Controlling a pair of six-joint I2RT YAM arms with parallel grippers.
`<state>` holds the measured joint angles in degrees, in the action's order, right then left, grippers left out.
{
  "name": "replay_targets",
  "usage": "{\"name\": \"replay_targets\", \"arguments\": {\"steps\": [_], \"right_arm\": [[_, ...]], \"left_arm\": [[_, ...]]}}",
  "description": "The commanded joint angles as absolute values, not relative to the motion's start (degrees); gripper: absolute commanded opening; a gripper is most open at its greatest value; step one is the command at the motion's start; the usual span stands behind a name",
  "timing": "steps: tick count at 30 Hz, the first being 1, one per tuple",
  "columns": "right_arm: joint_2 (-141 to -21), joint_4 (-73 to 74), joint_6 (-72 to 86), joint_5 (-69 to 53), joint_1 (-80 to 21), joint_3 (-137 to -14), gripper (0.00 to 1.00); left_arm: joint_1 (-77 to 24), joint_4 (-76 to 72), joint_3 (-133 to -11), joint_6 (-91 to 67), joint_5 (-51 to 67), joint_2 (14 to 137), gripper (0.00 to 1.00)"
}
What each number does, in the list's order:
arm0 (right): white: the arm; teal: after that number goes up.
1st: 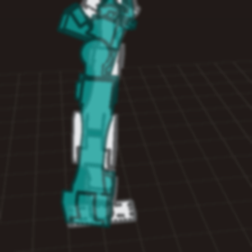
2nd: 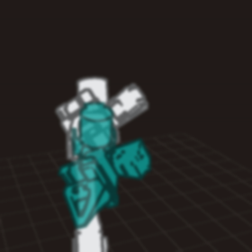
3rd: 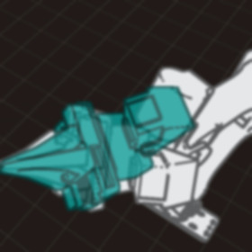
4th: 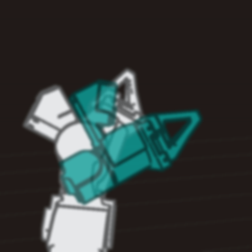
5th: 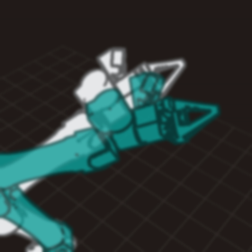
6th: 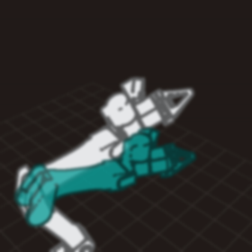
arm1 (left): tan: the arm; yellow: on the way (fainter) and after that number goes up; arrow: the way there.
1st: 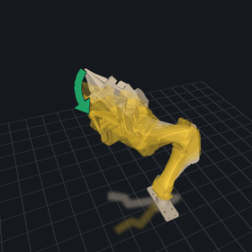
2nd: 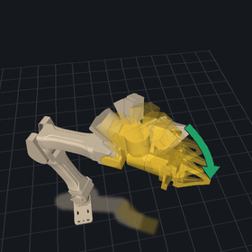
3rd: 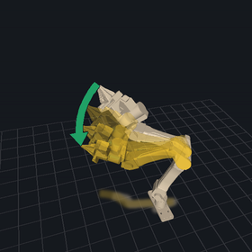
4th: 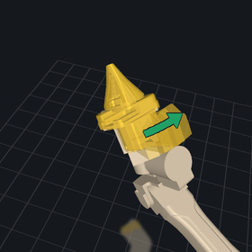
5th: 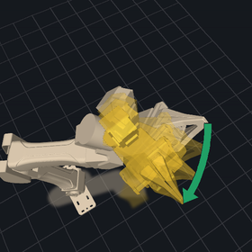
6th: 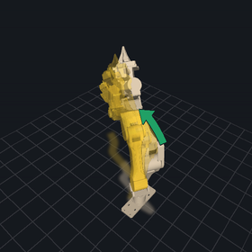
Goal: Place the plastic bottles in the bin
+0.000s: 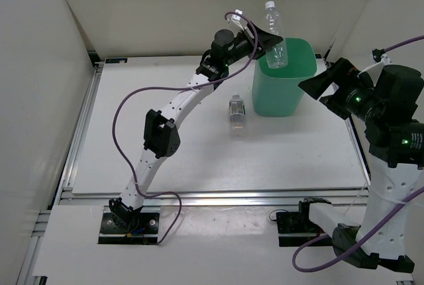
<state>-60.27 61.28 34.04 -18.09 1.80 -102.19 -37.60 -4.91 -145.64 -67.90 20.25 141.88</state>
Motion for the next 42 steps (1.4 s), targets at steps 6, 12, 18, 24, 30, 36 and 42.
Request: {"name": "replay_targets", "arguments": {"steps": [6,12,18,24,30,36,42], "right_arm": [[-58.6,62.6,32.3,-17.8,1.9,-102.0,1.0],[-59.7,61.5,32.3,-20.8,1.9,-101.5,1.0],[-60.2,59.8,32.3,-21.9,1.9,-100.9,1.0],[-60.2,59.2,31.8,-22.4,1.9,-100.4,1.0],[-58.5,59.2,30.6,-21.2,1.9,-97.7,1.0],[-58.5,59.2,29.4,-20.7,1.9,-97.7,1.0],[-59.1,59.2,28.9,-20.0,1.9,-97.7,1.0]], "left_arm": [[-38.1,-3.3,-145.3,-63.9,18.8,137.0,1.0],[-38.1,-1.0,-143.3,-60.7,19.3,135.1,1.0],[-38.1,2.6,-136.4,-54.5,21.6,130.6,1.0],[-36.6,3.7,-121.4,-47.7,19.8,119.2,1.0],[-35.4,7.9,-97.7,-39.7,9.6,105.7,1.0],[-38.0,16.6,-97.5,-31.0,5.4,111.3,1.0],[-41.4,29.9,-111.0,-26.8,0.4,121.9,1.0]]}}
